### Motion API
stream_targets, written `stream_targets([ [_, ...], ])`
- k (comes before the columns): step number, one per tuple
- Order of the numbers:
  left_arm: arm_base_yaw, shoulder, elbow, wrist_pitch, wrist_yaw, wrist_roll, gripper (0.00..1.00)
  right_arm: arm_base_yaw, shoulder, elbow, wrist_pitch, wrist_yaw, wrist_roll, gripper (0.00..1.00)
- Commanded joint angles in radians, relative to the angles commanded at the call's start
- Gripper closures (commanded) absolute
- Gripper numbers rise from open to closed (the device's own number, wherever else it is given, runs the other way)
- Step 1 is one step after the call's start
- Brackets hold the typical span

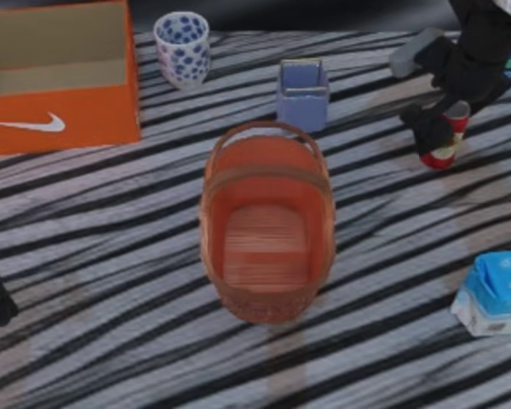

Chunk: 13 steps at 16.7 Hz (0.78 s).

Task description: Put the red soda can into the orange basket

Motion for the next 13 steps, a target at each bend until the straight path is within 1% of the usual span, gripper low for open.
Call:
stream_targets([
  [9,0.000,0.000,0.000,0.000,0.000,0.000,0.00,0.000,0.000,0.000,0.000,0.000,0.000,0.98],
  [10,0.000,0.000,0.000,0.000,0.000,0.000,0.00,0.000,0.000,0.000,0.000,0.000,0.000,1.00],
  [13,0.000,0.000,0.000,0.000,0.000,0.000,0.00,0.000,0.000,0.000,0.000,0.000,0.000,1.00],
])
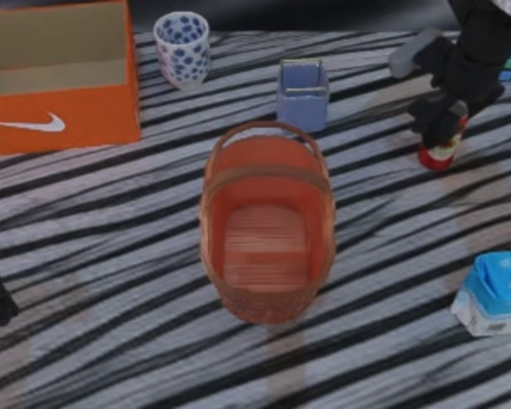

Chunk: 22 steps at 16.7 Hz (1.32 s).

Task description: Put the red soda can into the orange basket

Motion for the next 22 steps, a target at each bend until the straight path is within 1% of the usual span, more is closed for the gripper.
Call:
stream_targets([
  [6,0.000,0.000,0.000,0.000,0.000,0.000,0.00,-0.004,0.000,0.000,0.000,0.000,0.001,1.00],
  [7,0.000,0.000,0.000,0.000,0.000,0.000,0.00,-0.002,-0.003,-0.004,0.010,-0.006,0.003,1.00],
  [8,0.000,0.000,0.000,0.000,0.000,0.000,0.00,0.001,-0.008,-0.013,0.030,-0.017,0.008,1.00],
  [10,0.000,0.000,0.000,0.000,0.000,0.000,0.00,0.010,-0.026,-0.048,0.104,-0.057,0.028,1.00],
  [12,0.000,0.000,0.000,0.000,0.000,0.000,0.00,0.021,-0.052,-0.101,0.218,-0.118,0.061,1.00],
  [13,0.000,0.000,0.000,0.000,0.000,0.000,0.00,0.027,-0.068,-0.135,0.289,-0.154,0.082,1.00],
  [15,0.000,0.000,0.000,0.000,0.000,0.000,0.00,0.041,-0.103,-0.216,0.452,-0.238,0.132,1.00],
  [18,0.000,0.000,0.000,0.000,0.000,0.000,0.00,0.065,-0.165,-0.363,0.740,-0.386,0.222,1.00],
  [22,0.000,0.000,0.000,0.000,0.000,0.000,0.00,0.100,-0.260,-0.585,1.157,-0.601,0.357,1.00],
])
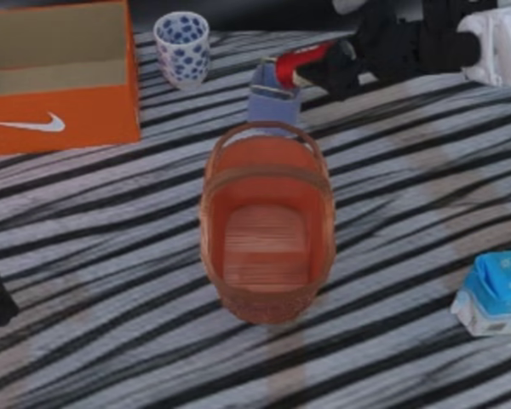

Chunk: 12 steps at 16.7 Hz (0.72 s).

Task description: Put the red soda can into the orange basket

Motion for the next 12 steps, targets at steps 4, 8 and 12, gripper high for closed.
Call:
stream_targets([
  [4,0.000,0.000,0.000,0.000,0.000,0.000,0.00,0.034,-0.105,-0.209,0.395,-0.204,0.122,1.00],
  [8,0.000,0.000,0.000,0.000,0.000,0.000,0.00,0.061,-0.207,-0.364,0.698,-0.363,0.207,1.00],
  [12,0.000,0.000,0.000,0.000,0.000,0.000,0.00,0.075,-0.271,-0.440,0.843,-0.447,0.246,1.00],
])
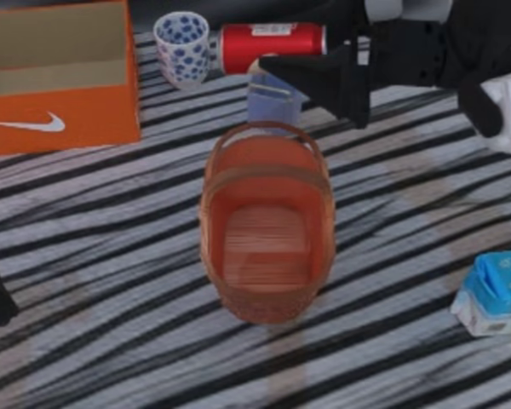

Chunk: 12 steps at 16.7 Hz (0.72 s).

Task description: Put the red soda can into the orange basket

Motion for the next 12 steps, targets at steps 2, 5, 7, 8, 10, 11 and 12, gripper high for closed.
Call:
stream_targets([
  [2,0.000,0.000,0.000,0.000,0.000,0.000,0.00,0.001,-0.005,-0.005,0.010,-0.006,0.002,1.00],
  [5,0.000,0.000,0.000,0.000,0.000,0.000,0.00,-0.005,-0.001,-0.001,0.008,-0.005,0.003,1.00],
  [7,0.000,0.000,0.000,0.000,0.000,0.000,0.00,-0.003,0.015,-0.006,0.024,-0.007,0.003,1.00],
  [8,0.000,0.000,0.000,0.000,0.000,0.000,0.00,-0.002,0.036,-0.012,0.048,-0.008,0.003,1.00],
  [10,0.000,0.000,0.000,0.000,0.000,0.000,0.00,-0.001,0.091,-0.033,0.127,-0.006,0.002,1.00],
  [11,0.000,0.000,0.000,0.000,0.000,0.000,0.00,0.000,0.122,-0.046,0.177,-0.005,0.001,1.00],
  [12,0.000,0.000,0.000,0.000,0.000,0.000,0.00,0.002,0.154,-0.060,0.228,-0.005,0.000,1.00],
])
